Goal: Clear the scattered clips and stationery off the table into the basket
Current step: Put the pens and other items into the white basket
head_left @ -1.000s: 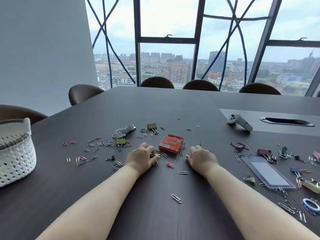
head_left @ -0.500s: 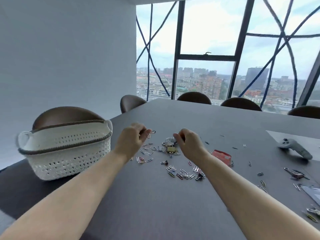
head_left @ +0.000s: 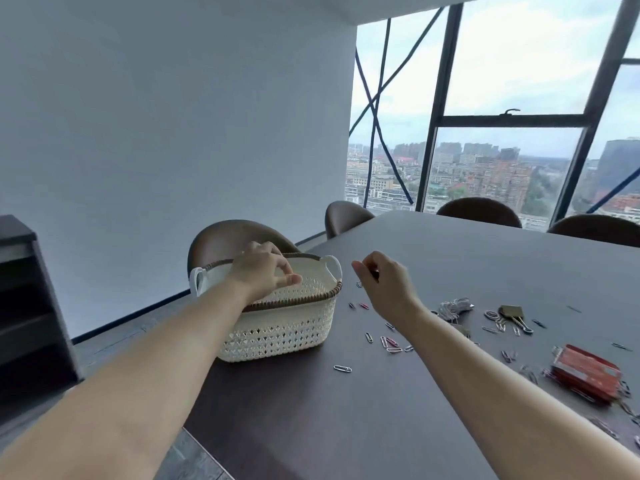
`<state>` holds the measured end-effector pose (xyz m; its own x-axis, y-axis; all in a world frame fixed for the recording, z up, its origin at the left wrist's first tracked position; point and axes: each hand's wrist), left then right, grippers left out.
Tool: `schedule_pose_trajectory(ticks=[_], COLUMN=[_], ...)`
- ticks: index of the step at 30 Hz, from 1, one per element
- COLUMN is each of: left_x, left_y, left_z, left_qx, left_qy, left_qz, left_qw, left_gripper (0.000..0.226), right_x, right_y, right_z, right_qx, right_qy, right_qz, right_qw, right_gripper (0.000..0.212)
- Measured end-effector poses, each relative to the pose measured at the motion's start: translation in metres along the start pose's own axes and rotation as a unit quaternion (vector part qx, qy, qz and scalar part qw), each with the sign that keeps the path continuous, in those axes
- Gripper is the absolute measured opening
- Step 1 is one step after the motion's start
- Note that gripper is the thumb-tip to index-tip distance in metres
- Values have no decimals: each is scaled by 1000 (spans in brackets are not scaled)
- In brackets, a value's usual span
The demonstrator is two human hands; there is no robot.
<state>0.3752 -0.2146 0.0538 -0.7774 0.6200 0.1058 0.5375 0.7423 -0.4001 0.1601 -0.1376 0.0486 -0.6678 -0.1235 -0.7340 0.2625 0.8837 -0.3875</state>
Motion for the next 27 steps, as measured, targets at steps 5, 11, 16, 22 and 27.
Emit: schedule_pose_trajectory(ticks=[5,11,16,22,27], left_x=[-5,-15,-24,-25,-8], left_y=[14,50,70,73,72], left_z=[-10,-8,-1,7,5], left_qx=[66,93,88,129,202], left_qy=[9,-80,-22,3,-62], left_qz=[23,21,4,13,61], left_qw=[997,992,996,992,976], left_gripper=[36,39,45,55,30], right_x=[-14,-50,-47,-31,-20], right_y=[-3,-24,-28,-18,-3], right_z=[30,66,79,70,48], right_qx=[-20,-49,-101,-78,-40], right_qy=[-37,-27,109,88,73], right_qz=[-30,-65,-53,-35,-60], right_qw=[999,996,988,992,995], right_gripper=[22,15,25,20,10])
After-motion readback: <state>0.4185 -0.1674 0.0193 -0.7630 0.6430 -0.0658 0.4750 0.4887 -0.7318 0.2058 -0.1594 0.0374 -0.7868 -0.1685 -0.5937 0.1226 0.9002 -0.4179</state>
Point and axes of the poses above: each hand's wrist, its own y-axis away from the middle knuckle, its own z-axis out of the palm, x = y × z, and after that the axes turned 11 degrees about z, right-handed
